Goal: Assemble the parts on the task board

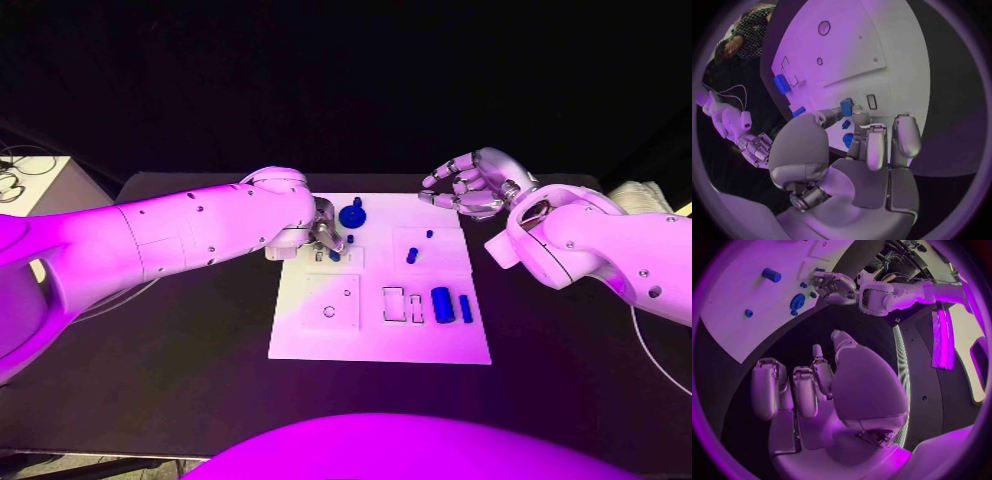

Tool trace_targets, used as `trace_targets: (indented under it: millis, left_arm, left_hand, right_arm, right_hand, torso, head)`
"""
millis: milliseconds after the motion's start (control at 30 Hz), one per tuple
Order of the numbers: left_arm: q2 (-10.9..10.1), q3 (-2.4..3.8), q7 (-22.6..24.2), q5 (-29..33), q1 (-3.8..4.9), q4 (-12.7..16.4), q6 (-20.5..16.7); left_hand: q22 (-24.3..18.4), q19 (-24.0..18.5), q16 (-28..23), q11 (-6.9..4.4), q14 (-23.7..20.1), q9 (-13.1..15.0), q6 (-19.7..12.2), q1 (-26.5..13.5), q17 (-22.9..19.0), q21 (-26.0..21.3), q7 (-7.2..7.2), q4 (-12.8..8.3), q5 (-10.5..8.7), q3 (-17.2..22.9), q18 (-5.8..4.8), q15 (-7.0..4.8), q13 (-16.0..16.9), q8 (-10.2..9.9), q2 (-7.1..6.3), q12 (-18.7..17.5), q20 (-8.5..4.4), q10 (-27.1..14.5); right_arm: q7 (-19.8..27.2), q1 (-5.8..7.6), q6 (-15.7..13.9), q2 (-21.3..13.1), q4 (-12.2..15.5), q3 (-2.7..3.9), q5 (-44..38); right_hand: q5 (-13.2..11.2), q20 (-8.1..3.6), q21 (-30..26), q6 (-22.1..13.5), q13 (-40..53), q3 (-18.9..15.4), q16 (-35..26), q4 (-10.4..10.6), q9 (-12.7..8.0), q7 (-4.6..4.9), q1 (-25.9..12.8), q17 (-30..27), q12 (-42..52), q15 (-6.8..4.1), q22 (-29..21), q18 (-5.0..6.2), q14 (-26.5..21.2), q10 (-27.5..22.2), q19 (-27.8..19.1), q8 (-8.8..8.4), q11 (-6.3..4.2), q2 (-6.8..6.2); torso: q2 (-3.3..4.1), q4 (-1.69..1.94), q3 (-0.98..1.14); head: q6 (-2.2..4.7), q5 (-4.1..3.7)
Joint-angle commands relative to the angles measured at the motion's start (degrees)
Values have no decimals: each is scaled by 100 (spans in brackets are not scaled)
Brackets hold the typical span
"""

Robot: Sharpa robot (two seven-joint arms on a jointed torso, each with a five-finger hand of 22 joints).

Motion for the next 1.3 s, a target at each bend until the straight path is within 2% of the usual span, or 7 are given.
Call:
trace_targets:
  millis: [33, 467, 967, 1100, 1300]
  left_arm:
    - [20, -27, -56, 107, -47, 10, 235]
    - [39, -29, -58, 117, -65, -26, 261]
    - [48, -30, -61, 111, -68, -114, 259]
    - [57, -30, -77, 105, -68, -148, 283]
    - [67, -29, -97, 99, -68, -168, 318]
  left_hand:
    - [-2, 12, -12, 6, 372, -15, 52, -72, 758, -17, 10, 13, 36, -48, -108, -46, 7, -20, 11, -5, -13, -30]
    - [5, 19, -11, 7, 373, -12, 63, -113, 761, -16, 11, 55, 36, -128, -110, -46, 13, -29, -6, 0, -13, -29]
    - [2, 18, -17, 12, 369, -8, 73, -176, 752, -20, 16, 144, 36, -258, -109, -42, 2, -50, -6, -7, -11, -44]
    - [4, 20, -19, 20, 369, 1, 88, -240, 750, -23, 25, 238, 37, -442, -110, -36, 2, -63, -23, -5, -6, -49]
    - [-1, 17, -21, 36, 367, 21, 101, -343, 750, -32, 40, 475, 38, -926, -108, -23, -3, -96, -66, -6, 5, -71]
  right_arm:
    - [29, -4, 42, -1, 12, 1, -67]
    - [36, -4, 31, 2, 25, 1, -178]
    - [36, -4, 19, -5, 32, 1, -183]
    - [37, -4, 11, -11, 43, 1, -183]
    - [34, -4, 10, -16, 54, 1, -183]
  right_hand:
    - [21, -58, -36, -60, 300, 42, -27, -8, 6, 1, -52, 1135, -22, -34, 869, 102, 508, -20, 160, 28, -14, 2]
    - [17, -58, -46, -65, 296, 46, -28, -14, 6, 1, -47, 1134, -26, -33, 865, 104, 508, -24, 157, 29, -14, -5]
    - [10, -57, -68, -72, 292, 52, -29, -15, 6, 3, -48, 1133, -30, -32, 854, 108, 507, -29, 150, 33, -13, -9]
    - [9, -57, -67, -72, 292, 52, -30, -14, 6, 3, -51, 1131, -29, -32, 855, 108, 506, -29, 150, 34, -12, -9]
    - [7, -57, -56, -74, 307, 53, -16, -13, 6, 4, -54, 1154, -12, -31, 860, 105, 513, -15, 154, 35, -12, -9]
  torso:
    - [0, 3, -2]
    - [-8, -3, 5]
    - [-3, -3, 0]
    - [1, -2, -1]
    - [-2, 3, -1]
  head:
    - [-8, -8]
    - [1, -12]
    - [20, -12]
    - [16, -17]
    - [5, -19]
